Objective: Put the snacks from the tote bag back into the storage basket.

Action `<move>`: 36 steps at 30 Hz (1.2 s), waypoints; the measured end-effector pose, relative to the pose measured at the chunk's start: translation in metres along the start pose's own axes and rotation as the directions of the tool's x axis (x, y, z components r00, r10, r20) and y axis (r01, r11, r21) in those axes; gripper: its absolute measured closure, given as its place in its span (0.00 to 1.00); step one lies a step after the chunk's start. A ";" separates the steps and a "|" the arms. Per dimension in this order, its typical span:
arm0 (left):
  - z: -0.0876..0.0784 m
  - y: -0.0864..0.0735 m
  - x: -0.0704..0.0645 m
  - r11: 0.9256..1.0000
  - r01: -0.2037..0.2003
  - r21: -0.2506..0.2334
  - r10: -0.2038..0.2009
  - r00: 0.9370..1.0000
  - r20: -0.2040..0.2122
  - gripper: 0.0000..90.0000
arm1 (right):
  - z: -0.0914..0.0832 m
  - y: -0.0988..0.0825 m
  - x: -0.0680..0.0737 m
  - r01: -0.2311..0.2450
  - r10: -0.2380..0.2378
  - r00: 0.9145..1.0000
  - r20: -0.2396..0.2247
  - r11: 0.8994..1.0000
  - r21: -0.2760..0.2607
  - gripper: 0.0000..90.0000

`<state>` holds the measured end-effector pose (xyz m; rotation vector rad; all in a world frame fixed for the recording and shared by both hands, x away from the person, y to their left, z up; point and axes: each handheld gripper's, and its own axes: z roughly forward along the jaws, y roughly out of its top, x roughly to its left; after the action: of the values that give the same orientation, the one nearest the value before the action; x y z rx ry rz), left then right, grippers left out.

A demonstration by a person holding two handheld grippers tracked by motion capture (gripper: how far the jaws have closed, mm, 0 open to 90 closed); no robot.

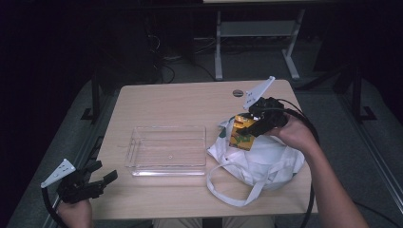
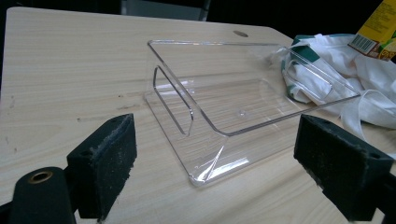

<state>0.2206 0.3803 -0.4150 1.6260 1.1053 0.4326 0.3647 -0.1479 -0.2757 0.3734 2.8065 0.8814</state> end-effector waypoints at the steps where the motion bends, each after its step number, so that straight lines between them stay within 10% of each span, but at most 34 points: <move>1: 0.000 0.000 0.000 1.000 -0.002 0.002 0.002 1.000 -0.002 0.14 | 0.001 0.002 0.000 0.001 -0.001 1.000 -0.008 1.000 -0.001 0.58; 36: -0.001 0.000 0.002 1.000 0.001 -0.008 -0.001 1.000 0.000 0.14 | 0.026 0.070 0.018 0.126 -0.129 0.988 -0.080 0.991 -0.037 0.58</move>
<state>0.2209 0.3824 -0.4153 1.6182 1.1032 0.4363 0.3670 -0.0732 -0.2579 0.1542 2.8490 0.9315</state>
